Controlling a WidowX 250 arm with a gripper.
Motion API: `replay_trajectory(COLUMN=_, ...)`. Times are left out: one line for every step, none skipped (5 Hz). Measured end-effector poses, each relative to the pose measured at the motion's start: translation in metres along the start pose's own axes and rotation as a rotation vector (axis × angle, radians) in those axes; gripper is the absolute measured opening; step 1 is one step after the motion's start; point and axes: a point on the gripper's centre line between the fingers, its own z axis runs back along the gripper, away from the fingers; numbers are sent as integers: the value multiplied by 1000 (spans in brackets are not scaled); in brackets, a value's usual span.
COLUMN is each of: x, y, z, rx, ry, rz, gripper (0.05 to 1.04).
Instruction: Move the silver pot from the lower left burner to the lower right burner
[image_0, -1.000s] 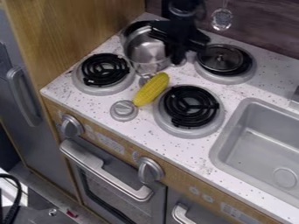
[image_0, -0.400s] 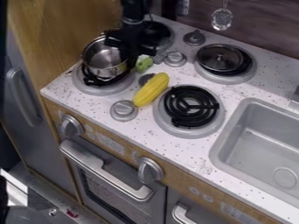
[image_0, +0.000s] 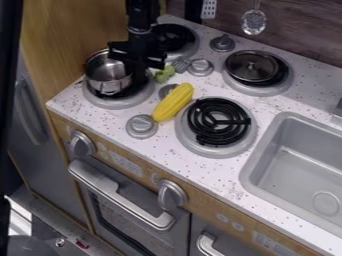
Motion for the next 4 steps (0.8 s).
replay_trajectory(x=-2, y=-9, z=3, rx=-8, ry=20, rz=-18, gripper=312)
replay_trajectory(x=-2, y=-17, z=26, rx=-28, ry=24, rz=-35, gripper=604)
replay_trajectory(x=8, y=-19, z=71, rx=-41, ry=-43, rz=-30, gripper=894)
replay_trajectory(x=7, y=-22, z=84, rx=-80, ry=-29, rz=-49, gripper=1007)
